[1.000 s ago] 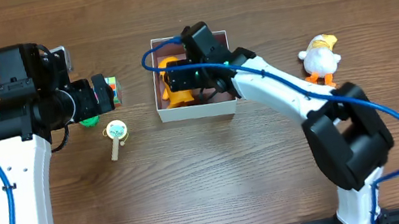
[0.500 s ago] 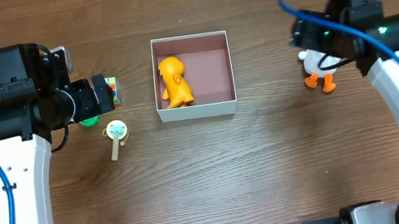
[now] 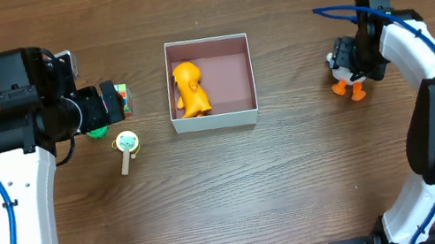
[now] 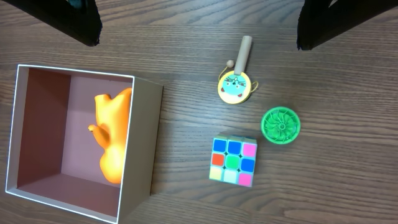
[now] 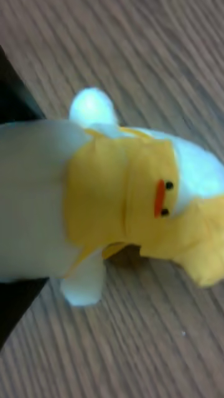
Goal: Pack container
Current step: 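Grasp the white plush duck with the right gripper, then place the white plush duck into the box beside the dinosaur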
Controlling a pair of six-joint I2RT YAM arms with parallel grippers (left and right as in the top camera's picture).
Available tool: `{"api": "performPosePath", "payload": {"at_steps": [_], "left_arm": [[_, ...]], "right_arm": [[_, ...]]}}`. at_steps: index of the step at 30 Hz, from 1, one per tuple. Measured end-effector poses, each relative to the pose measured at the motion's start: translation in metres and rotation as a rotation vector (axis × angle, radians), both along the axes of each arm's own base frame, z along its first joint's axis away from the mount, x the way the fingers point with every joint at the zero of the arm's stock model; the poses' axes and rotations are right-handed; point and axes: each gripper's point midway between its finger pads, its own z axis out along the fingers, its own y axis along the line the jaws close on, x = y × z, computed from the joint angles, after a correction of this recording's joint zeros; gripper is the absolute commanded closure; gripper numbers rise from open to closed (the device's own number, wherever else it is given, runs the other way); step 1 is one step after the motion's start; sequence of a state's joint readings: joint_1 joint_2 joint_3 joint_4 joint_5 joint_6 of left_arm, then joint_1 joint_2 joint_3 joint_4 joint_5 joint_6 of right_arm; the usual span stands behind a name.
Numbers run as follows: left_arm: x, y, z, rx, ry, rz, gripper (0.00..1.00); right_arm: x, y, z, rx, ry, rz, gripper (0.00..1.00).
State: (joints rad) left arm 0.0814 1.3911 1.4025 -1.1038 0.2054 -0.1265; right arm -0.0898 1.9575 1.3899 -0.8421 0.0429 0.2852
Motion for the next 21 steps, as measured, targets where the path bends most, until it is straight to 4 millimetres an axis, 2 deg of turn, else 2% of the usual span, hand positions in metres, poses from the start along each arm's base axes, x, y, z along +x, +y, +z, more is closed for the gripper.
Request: {"api": "performPosePath", "payload": {"at_steps": [3, 5, 7, 9, 12, 13, 15, 17, 19, 21], "left_arm": [[0.000, 0.000, 0.000, 0.000, 0.000, 0.000, 0.00], [0.000, 0.000, 0.000, 0.000, 0.000, 0.000, 0.00], [0.000, 0.000, 0.000, 0.000, 0.000, 0.000, 0.00], [0.000, 0.000, 0.000, 0.000, 0.000, 0.000, 0.00], [0.000, 0.000, 0.000, 0.000, 0.000, 0.000, 0.00], [0.000, 0.000, 0.000, 0.000, 0.000, 0.000, 0.00], [0.000, 0.000, 0.000, 0.000, 0.001, 0.000, 0.00], [0.000, 0.000, 0.000, 0.000, 0.000, 0.000, 0.00], [0.000, 0.000, 0.000, 0.000, 0.000, 0.000, 0.00], [0.000, 0.000, 0.000, 0.000, 0.000, 0.000, 0.00]], "right_arm": [[-0.003, 0.000, -0.001, 0.001, 0.013, -0.003, 0.69], [-0.009, 0.000, -0.001, 0.001, 0.035, -0.003, 0.72], [-0.015, 0.002, 0.003, 0.003, 0.051, -0.001, 0.80], [-0.024, 0.005, 0.017, -0.001, 0.057, 0.008, 0.84], [-0.036, 0.021, 0.054, -0.008, 0.023, 0.047, 0.86], [-0.039, 0.036, 0.080, -0.006, -0.026, 0.088, 0.90], [-0.041, 0.073, 0.127, 0.015, -0.156, 0.182, 0.92], [-0.051, 0.120, 0.170, 0.056, -0.283, 0.309, 0.94], [-0.061, 0.159, 0.193, 0.094, -0.364, 0.412, 0.94], [-0.064, 0.194, 0.205, 0.129, -0.424, 0.498, 0.94]]}}
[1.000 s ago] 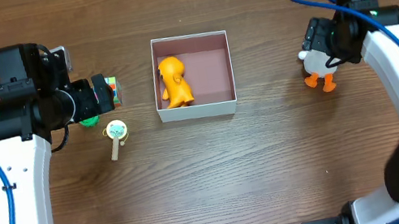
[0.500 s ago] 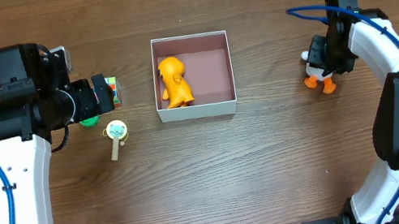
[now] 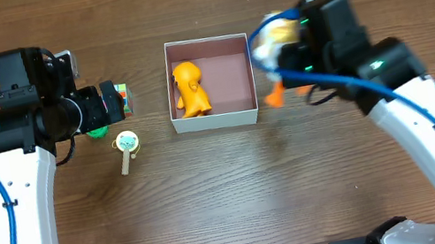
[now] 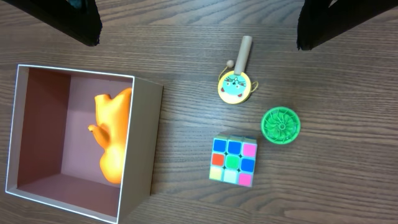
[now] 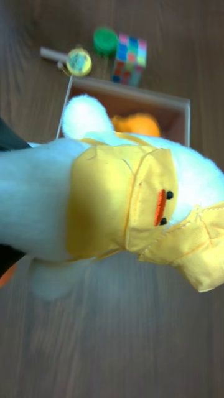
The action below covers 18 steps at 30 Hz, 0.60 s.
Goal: Pack container
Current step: 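Place the white plush duck into the box beside the dinosaur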
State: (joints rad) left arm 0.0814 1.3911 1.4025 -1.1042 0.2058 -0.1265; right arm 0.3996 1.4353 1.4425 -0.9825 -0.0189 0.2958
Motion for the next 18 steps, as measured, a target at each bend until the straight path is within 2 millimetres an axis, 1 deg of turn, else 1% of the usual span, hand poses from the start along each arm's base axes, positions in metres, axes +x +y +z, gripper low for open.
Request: {"api": "performPosePath", "payload": {"at_steps": [1, 2, 3, 4, 5, 7, 9, 10, 11, 13, 14, 15, 17, 18], "left_arm": [[0.000, 0.000, 0.000, 0.000, 0.000, 0.000, 0.00], [0.000, 0.000, 0.000, 0.000, 0.000, 0.000, 0.00], [0.000, 0.000, 0.000, 0.000, 0.000, 0.000, 0.00], [0.000, 0.000, 0.000, 0.000, 0.000, 0.000, 0.00], [0.000, 0.000, 0.000, 0.000, 0.000, 0.001, 0.00], [0.000, 0.000, 0.000, 0.000, 0.000, 0.000, 0.00], [0.000, 0.000, 0.000, 0.000, 0.000, 0.000, 0.00], [0.000, 0.000, 0.000, 0.000, -0.001, 0.000, 0.00], [0.000, 0.000, 0.000, 0.000, 0.000, 0.000, 0.00], [0.000, 0.000, 0.000, 0.000, 0.000, 0.000, 0.00], [0.000, 0.000, 0.000, 0.000, 0.000, 0.000, 0.00], [0.000, 0.000, 0.000, 0.000, 0.000, 0.000, 0.00], [0.000, 0.000, 0.000, 0.000, 0.000, 0.000, 0.00], [0.000, 0.000, 0.000, 0.000, 0.000, 0.000, 0.00]], "right_arm": [[-0.002, 0.024, -0.001, 0.011, -0.013, 0.060, 0.94], [0.001, 0.032, -0.002, 0.018, -0.023, 0.074, 0.94], [0.008, 0.044, -0.003, 0.027, -0.047, 0.090, 0.94], [0.017, 0.057, -0.012, 0.032, -0.051, 0.107, 0.93], [0.021, 0.066, -0.023, 0.025, -0.038, 0.118, 0.93], [0.039, 0.081, -0.052, 0.017, -0.019, 0.127, 0.92], [0.051, 0.088, -0.081, -0.003, 0.015, 0.125, 0.91], [0.058, 0.091, -0.101, -0.014, 0.038, 0.123, 0.88], [0.060, 0.092, -0.118, -0.031, 0.067, 0.120, 0.86], [0.062, 0.092, -0.141, -0.053, 0.104, 0.117, 0.80], [0.063, 0.092, -0.148, -0.059, 0.112, 0.116, 0.76], [0.065, 0.093, -0.153, -0.062, 0.116, 0.116, 0.68], [0.066, 0.093, -0.154, -0.064, 0.113, 0.119, 0.56], [0.066, 0.093, -0.154, -0.062, 0.112, 0.114, 0.51]]}}
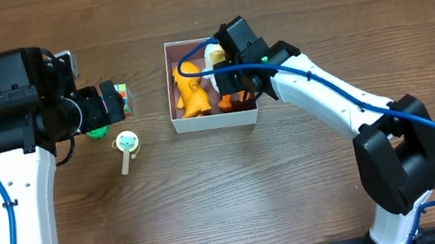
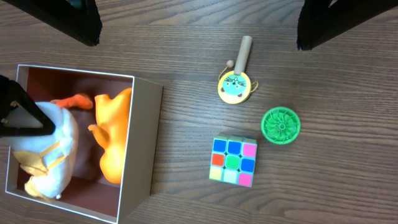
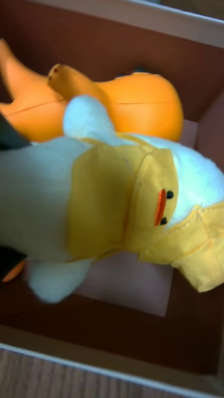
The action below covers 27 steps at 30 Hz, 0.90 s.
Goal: Pack container
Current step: 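Place the white plush duck into the box beside the dinosaur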
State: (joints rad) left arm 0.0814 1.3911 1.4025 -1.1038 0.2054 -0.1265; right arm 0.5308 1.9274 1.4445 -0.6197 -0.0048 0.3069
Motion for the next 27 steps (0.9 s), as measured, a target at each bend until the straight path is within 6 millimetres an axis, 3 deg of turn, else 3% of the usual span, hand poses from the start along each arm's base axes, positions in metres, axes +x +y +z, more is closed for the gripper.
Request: {"api": "performPosePath", "payload": {"at_steps": [6, 8, 9, 10, 13, 16, 23, 25, 27], "left_arm": [[0.000, 0.000, 0.000, 0.000, 0.000, 0.000, 0.00], [0.000, 0.000, 0.000, 0.000, 0.000, 0.000, 0.00], [0.000, 0.000, 0.000, -0.001, 0.001, 0.000, 0.00], [0.000, 0.000, 0.000, 0.000, 0.000, 0.000, 0.00], [0.000, 0.000, 0.000, 0.000, 0.000, 0.000, 0.00], [0.000, 0.000, 0.000, 0.000, 0.000, 0.000, 0.00], [0.010, 0.001, 0.005, 0.003, -0.046, 0.000, 0.00], [0.009, 0.001, 0.005, 0.001, -0.040, 0.004, 0.00], [0.005, 0.000, 0.003, -0.007, -0.019, 0.015, 0.00]], "right_arm": [[-0.006, -0.011, 0.001, -0.062, 0.032, -0.013, 0.31], [-0.009, -0.015, 0.012, -0.087, 0.049, -0.011, 0.23], [-0.011, -0.019, 0.024, -0.108, 0.059, -0.010, 0.12], [-0.010, -0.019, 0.041, -0.106, 0.046, -0.012, 0.07], [-0.007, -0.018, 0.095, -0.070, -0.025, -0.014, 0.07], [-0.015, -0.022, 0.123, -0.049, -0.049, -0.012, 0.09], [-0.049, -0.056, 0.111, -0.136, 0.107, -0.041, 0.06], [-0.053, -0.067, 0.120, -0.130, 0.110, -0.073, 0.00], [-0.059, -0.085, 0.140, -0.105, 0.089, -0.125, 0.00]]}}
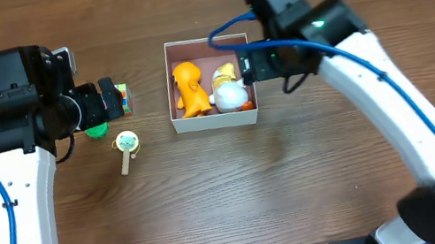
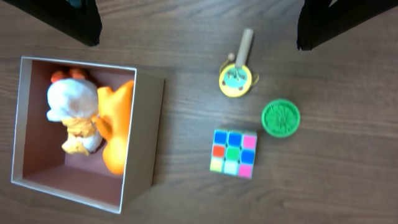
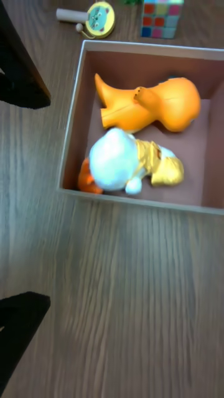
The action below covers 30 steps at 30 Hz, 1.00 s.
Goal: Pack container
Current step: 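Place the white plush duck into the box beside the dinosaur, then grasp the Rubik's cube with the left gripper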
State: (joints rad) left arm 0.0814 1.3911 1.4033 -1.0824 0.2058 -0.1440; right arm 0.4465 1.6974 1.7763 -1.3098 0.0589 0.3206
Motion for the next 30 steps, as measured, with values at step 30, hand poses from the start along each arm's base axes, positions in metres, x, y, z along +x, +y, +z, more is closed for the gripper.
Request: {"api": "performPosePath", "payload": {"at_steps": [30], "left_arm": [[0.120, -0.010, -0.194, 0.263, 0.290, -0.111, 0.00]], "right_arm": [[-0.045, -0.115, 0.068, 0.187, -0.037, -0.382, 0.00]]}}
